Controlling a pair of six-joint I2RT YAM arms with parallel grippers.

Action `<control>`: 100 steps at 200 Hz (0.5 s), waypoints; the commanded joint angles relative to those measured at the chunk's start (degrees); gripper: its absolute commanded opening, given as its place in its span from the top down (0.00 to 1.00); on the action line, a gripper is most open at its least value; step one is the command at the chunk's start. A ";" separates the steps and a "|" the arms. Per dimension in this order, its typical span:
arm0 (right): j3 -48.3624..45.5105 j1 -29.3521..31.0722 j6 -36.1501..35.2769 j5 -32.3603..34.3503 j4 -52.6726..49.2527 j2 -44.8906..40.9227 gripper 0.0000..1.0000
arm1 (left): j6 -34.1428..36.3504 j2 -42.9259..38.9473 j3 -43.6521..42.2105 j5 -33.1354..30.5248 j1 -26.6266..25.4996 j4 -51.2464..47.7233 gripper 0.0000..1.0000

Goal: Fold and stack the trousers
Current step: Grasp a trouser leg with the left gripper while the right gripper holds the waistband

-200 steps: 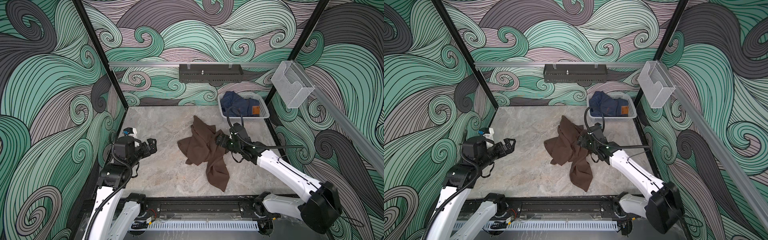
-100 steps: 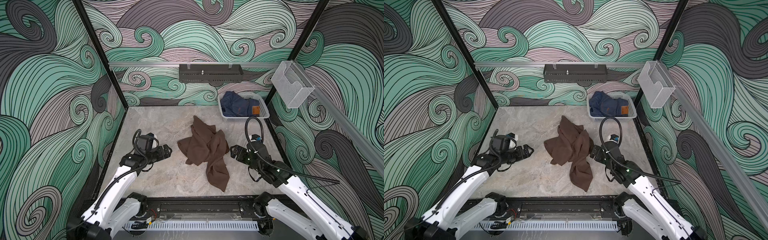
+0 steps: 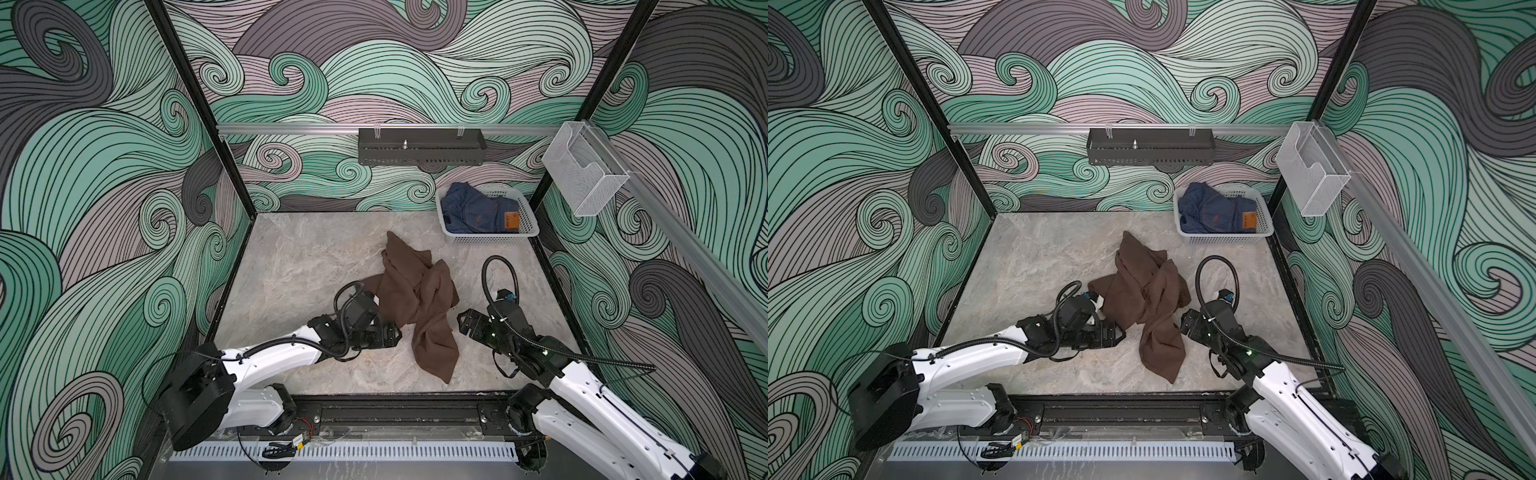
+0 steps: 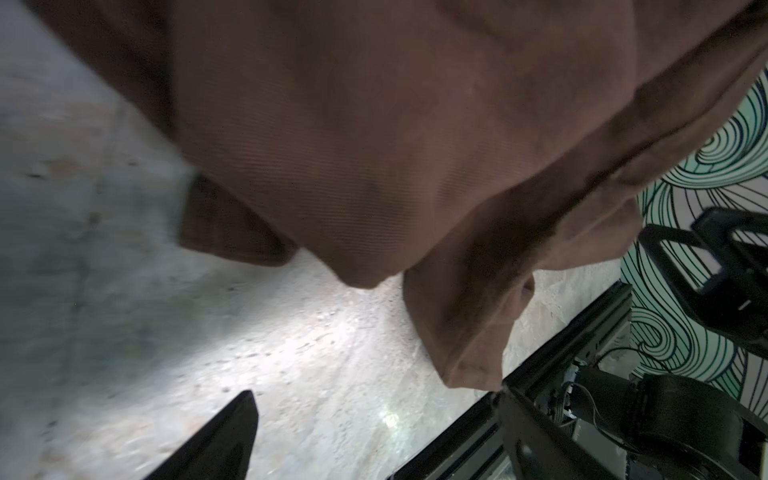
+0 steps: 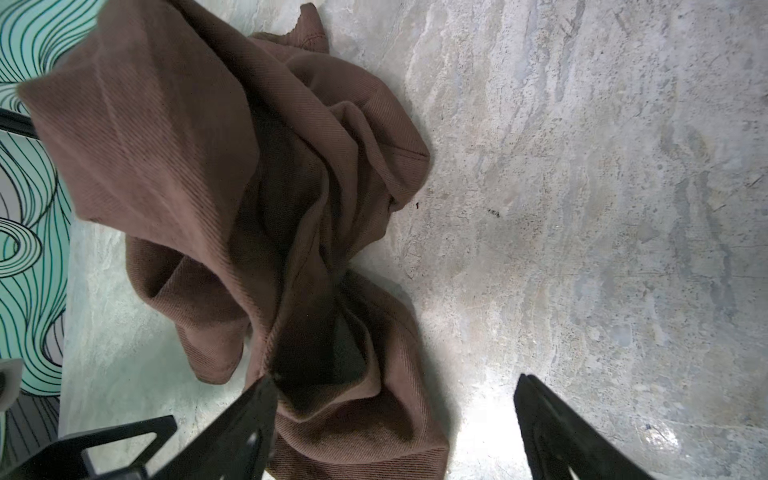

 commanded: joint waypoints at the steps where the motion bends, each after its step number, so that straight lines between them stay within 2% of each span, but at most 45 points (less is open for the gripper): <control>1: -0.29 -0.29 1.71 1.26 1.34 -1.44 0.10 | -2.93 6.31 4.72 -3.15 -3.51 6.18 0.07; 31: -0.20 -0.70 2.05 1.13 0.25 -3.01 0.10 | -2.60 16.87 10.04 -0.24 -6.77 10.27 0.07; 56: -0.20 -0.92 2.33 1.08 -0.31 -4.21 0.11 | -1.21 21.80 13.69 1.23 -8.57 10.18 0.14; 72: -0.04 -1.12 2.33 1.18 -0.70 -4.66 0.11 | -0.85 22.89 14.48 0.38 -8.62 8.84 0.31; 100: 0.50 -1.27 2.23 1.09 -0.97 -4.80 0.11 | 2.28 18.80 16.09 -7.76 -8.23 -1.37 0.76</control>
